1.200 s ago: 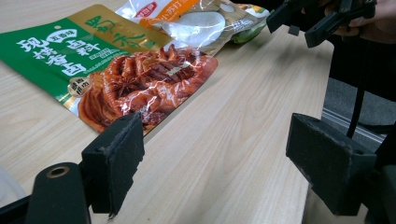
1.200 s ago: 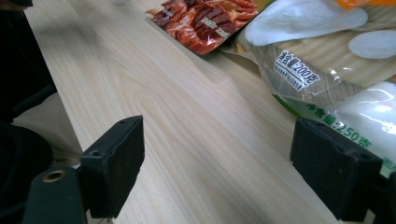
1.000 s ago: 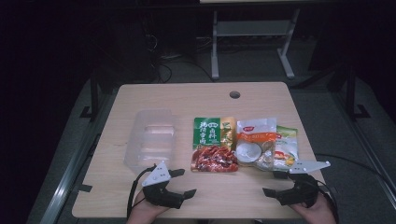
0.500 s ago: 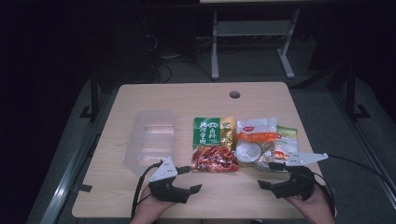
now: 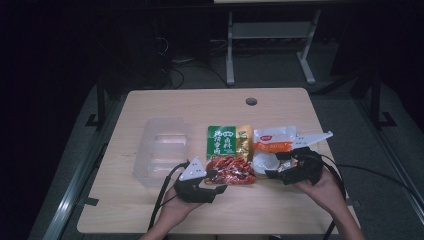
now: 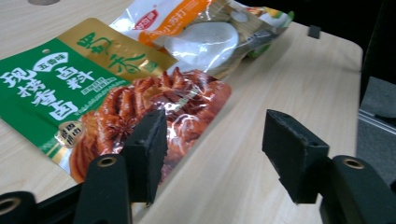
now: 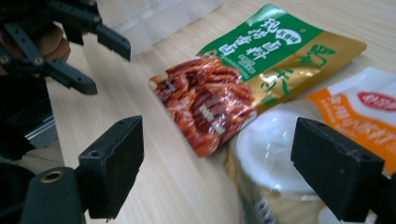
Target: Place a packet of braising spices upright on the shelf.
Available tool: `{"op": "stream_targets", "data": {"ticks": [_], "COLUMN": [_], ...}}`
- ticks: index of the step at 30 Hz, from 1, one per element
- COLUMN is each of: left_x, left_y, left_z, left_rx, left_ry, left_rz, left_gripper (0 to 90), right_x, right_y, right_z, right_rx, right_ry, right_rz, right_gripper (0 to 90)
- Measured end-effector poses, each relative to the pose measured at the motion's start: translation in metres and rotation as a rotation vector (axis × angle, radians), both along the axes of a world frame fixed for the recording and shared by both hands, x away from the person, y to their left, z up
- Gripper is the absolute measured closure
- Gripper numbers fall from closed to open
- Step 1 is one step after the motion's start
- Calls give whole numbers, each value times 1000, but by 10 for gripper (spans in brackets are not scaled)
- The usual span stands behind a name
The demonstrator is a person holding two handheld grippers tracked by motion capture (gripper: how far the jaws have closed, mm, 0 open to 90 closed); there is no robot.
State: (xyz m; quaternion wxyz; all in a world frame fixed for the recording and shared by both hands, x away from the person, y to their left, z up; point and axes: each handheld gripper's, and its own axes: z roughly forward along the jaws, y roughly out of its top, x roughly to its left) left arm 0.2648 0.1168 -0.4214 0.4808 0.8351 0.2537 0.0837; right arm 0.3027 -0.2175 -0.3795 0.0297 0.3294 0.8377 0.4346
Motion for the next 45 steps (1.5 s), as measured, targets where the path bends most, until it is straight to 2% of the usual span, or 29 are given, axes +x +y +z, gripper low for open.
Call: {"op": "stream_targets", "data": {"ticks": [3, 8, 13, 15, 16, 23, 25, 34, 36, 41, 45], "left_x": [4, 10, 18, 21, 21, 26, 26, 26, 26, 25, 24], "left_y": [-4, -10, -14, -15, -17, -20, -21, -22, -21, -21, -23], "left_z": [-1, -7, -14, -16, -17, -26, -28, -38, -39, -42, -42], "left_rx": [14, 38, 75, 97, 90, 141, 153, 216, 247, 253, 271], "left_ry": [0, 9, 33, 37, 41, 47, 47, 58, 53, 42, 31], "left_rz": [6, 31, 60, 68, 82, 121, 131, 175, 174, 186, 187], "left_gripper": [448, 512, 583, 615, 628, 694, 711, 744, 744, 744, 752], "right_x": [15, 38, 64, 73, 77, 103, 109, 142, 148, 157, 161], "right_y": [7, 20, 35, 39, 41, 54, 57, 70, 71, 75, 73], "right_z": [6, 13, 14, 13, 13, 12, 9, -25, -31, -43, -47], "right_rx": [-1, -33, -66, -71, -81, -109, -114, -206, -211, -244, -252], "right_ry": [27, 26, 54, 72, 80, 122, 125, 233, 254, 280, 305], "right_rz": [6, 30, 36, 28, 22, -9, -11, -70, -76, -117, -152], "right_gripper": [164, 176, 178, 185, 184, 195, 209, 262, 293, 320, 338]}}
